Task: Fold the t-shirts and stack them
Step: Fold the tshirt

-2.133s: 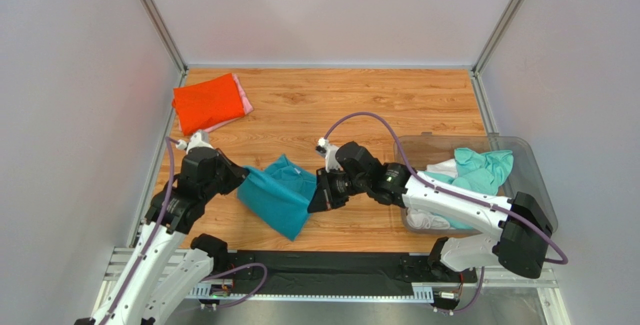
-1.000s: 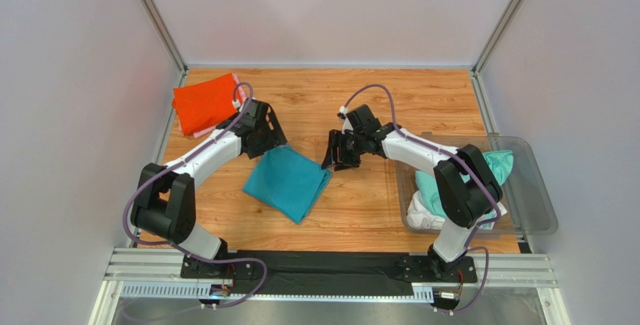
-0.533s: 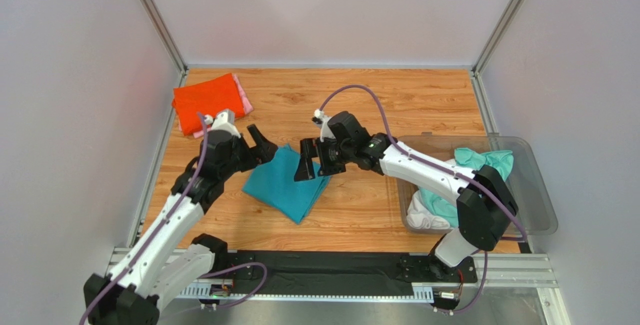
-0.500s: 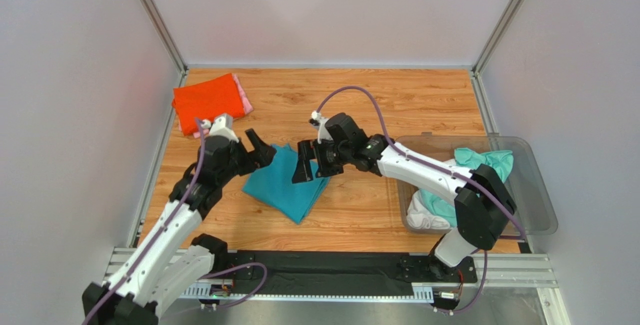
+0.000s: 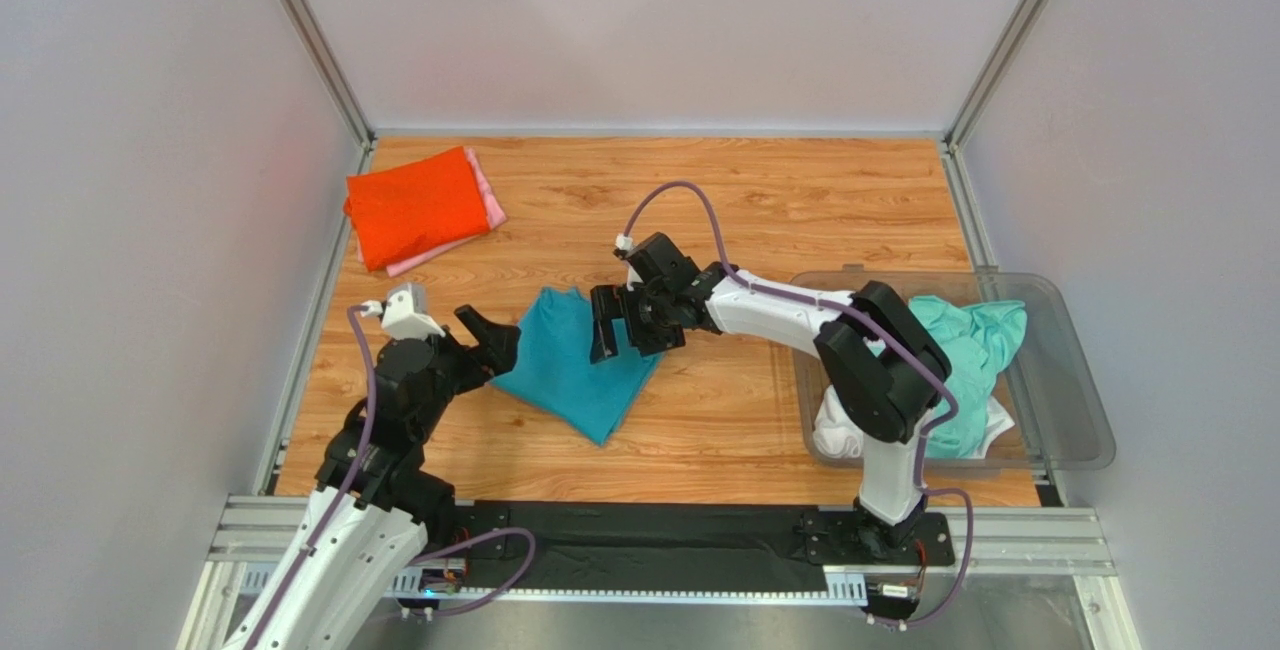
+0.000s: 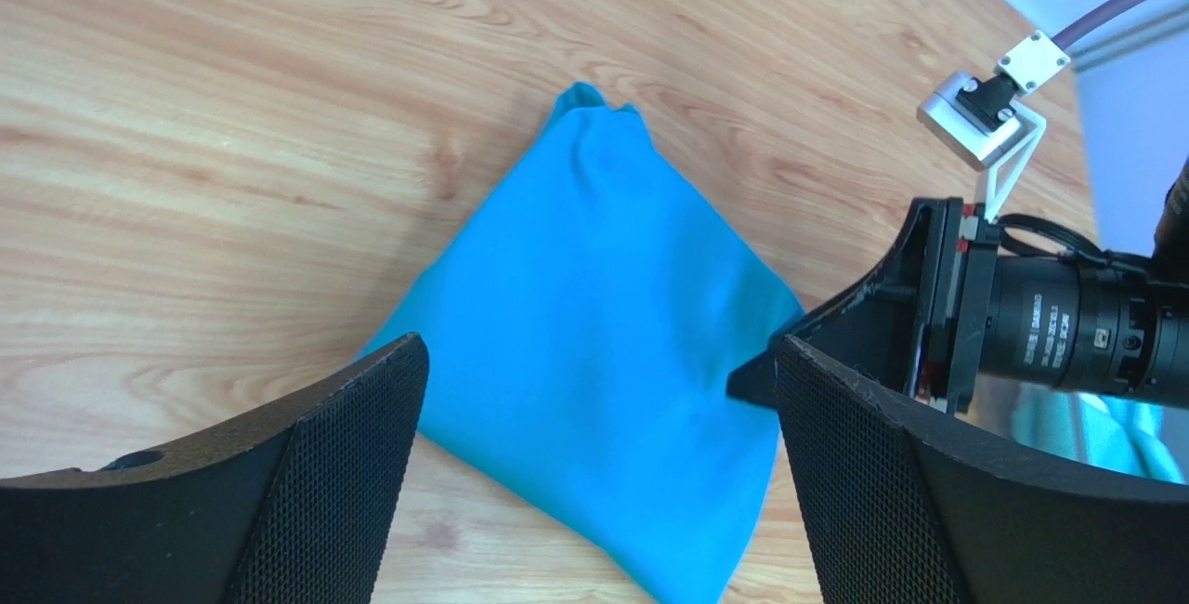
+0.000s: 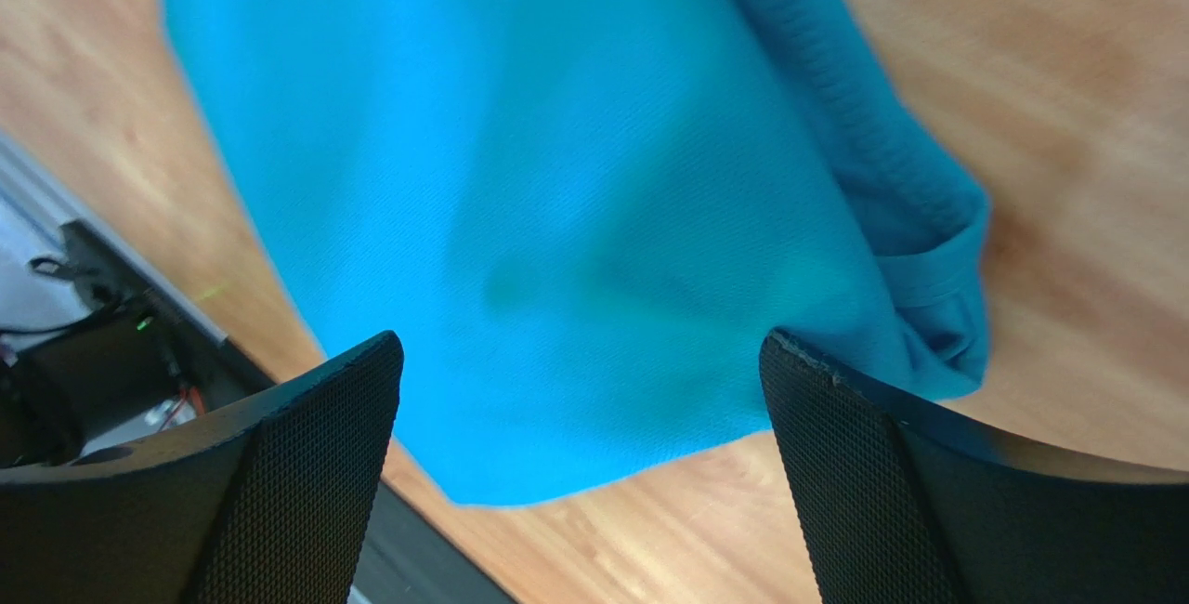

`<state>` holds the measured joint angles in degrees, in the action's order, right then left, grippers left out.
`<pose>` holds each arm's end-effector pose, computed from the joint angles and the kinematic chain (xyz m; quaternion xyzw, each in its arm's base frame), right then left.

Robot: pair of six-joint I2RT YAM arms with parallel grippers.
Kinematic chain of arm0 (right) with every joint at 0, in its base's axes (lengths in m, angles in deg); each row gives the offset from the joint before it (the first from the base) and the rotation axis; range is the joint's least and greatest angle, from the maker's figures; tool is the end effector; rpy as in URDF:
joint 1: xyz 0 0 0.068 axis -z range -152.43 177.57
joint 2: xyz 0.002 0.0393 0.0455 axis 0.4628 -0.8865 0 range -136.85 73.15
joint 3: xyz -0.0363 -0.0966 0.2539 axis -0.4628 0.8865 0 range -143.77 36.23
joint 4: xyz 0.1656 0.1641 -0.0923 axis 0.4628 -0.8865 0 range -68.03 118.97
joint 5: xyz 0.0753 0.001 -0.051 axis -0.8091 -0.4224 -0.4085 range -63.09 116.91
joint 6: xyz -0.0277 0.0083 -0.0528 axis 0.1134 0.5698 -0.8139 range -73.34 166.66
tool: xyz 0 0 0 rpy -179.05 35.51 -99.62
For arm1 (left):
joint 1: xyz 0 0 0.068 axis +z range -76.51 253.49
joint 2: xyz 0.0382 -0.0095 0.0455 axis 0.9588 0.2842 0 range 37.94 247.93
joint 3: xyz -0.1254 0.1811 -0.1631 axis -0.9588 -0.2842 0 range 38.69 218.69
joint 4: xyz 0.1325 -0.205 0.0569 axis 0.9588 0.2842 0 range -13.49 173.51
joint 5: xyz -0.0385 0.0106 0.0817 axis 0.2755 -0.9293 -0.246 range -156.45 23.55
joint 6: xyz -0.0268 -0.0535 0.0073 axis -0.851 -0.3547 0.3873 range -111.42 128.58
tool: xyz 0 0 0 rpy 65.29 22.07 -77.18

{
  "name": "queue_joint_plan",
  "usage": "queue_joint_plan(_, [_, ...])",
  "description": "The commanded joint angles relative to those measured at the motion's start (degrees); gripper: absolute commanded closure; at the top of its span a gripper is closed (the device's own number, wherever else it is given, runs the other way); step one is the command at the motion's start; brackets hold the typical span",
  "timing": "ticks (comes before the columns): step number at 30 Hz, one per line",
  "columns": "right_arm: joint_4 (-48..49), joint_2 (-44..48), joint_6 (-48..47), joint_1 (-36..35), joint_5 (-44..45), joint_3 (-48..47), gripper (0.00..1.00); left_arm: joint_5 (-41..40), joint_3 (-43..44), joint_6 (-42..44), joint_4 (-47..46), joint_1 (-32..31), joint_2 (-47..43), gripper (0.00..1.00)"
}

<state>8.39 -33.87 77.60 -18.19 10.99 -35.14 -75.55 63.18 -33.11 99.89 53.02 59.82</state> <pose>0.2615 0.2860 0.1827 -0.1621 0.9346 0.2824 0.1434 0.1099 -0.0334 0.2411 -0.1953 0.7981 -0.2364 0.5187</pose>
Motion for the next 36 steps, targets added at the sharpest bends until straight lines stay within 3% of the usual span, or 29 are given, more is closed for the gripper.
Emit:
queue_joint_plan(1, [-1.2,-4.8,-2.7,2.5,1.9,-3.4,0.0,-4.9,0.9,0.8,3.2,0.3,0.0,0.0])
queue_joint_plan(7, [-9.8,-10.0,-11.8,4.1,4.4,-7.4,0.0,-6.4,0.3,0.7,5.1,0.3,-0.9,0.0])
queue_joint_plan(14, [-21.9,-13.3,-30.7,4.1,10.9,-15.8,0.0,-6.3,-1.2,-0.8,3.8,0.3,-2.6,0.0])
queue_joint_plan(18, [-22.8,-14.1,-43.6,4.0,12.4,-18.5,0.0,-5.8,-1.6,-2.9,3.3,0.3,-0.8,0.0])
queue_joint_plan(22, [-22.8,-14.3,-51.0,4.0,12.6,-19.5,0.0,-3.2,-1.6,-3.6,2.1,0.3,3.9,0.0])
queue_joint_plan(26, [-23.1,-12.5,-52.7,4.1,13.8,-20.9,0.0,0.6,-0.1,-2.5,0.8,0.3,10.8,0.0])
queue_joint_plan(31, [-22.2,-1.4,-49.1,2.6,14.4,-20.9,0.0,8.0,0.3,-0.6,-5.5,0.3,17.2,0.0])
queue_joint_plan(36, [-17.4,14.8,-33.6,0.9,15.7,-13.9,0.0,14.6,1.3,-0.1,-11.6,0.3,25.6,0.0])
